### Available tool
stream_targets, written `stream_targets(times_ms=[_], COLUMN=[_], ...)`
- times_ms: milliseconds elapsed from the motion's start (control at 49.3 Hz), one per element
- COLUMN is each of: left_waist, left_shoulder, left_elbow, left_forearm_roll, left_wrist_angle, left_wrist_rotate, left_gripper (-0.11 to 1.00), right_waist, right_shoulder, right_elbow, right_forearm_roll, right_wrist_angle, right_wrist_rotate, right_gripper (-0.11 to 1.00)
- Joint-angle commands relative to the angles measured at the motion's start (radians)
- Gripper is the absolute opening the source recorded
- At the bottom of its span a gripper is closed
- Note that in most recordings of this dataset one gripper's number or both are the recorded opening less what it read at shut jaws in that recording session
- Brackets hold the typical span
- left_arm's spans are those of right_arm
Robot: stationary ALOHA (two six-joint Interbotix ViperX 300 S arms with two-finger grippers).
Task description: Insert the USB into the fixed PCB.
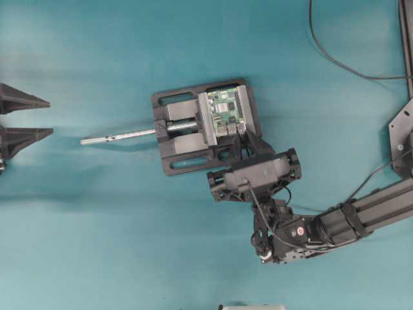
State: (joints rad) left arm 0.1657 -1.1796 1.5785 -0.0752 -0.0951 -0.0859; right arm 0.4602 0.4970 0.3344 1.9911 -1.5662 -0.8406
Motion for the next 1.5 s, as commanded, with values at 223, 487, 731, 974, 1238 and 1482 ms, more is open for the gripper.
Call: stream_targets(times_ms=[223, 487, 731, 974, 1238, 1482], left_waist=[0.000, 0.000, 0.000, 0.000, 0.000, 0.000], left_shoulder=[0.012, 0.012, 0.014, 0.012, 0.014, 0.012], left_elbow=[-0.011, -0.012, -0.011, -0.012, -0.012, -0.011], left_forearm_roll=[0.003, 0.005, 0.003, 0.003, 0.003, 0.003], left_wrist_angle=[-0.009, -0.009, -0.009, -0.008, -0.009, -0.009], left_wrist_rotate=[-0.009, -0.009, -0.009, -0.009, -0.009, -0.009], left_gripper=[0.78, 0.78, 0.78, 0.78, 0.78, 0.78], right_waist=[0.005, 0.020, 0.029, 0.031, 0.029, 0.009], right_shoulder=[-0.032, -0.032, -0.069, -0.189, -0.341, -0.495], right_elbow=[-0.058, -0.083, -0.087, 0.011, 0.209, 0.388], right_forearm_roll=[0.049, 0.060, 0.080, 0.081, -0.002, -0.118], right_wrist_angle=[-0.040, -0.054, -0.052, -0.026, 0.135, 0.282], right_wrist_rotate=[-0.044, -0.054, -0.109, -0.172, -0.167, -0.153], right_gripper=[0.39, 0.39, 0.39, 0.38, 0.38, 0.38])
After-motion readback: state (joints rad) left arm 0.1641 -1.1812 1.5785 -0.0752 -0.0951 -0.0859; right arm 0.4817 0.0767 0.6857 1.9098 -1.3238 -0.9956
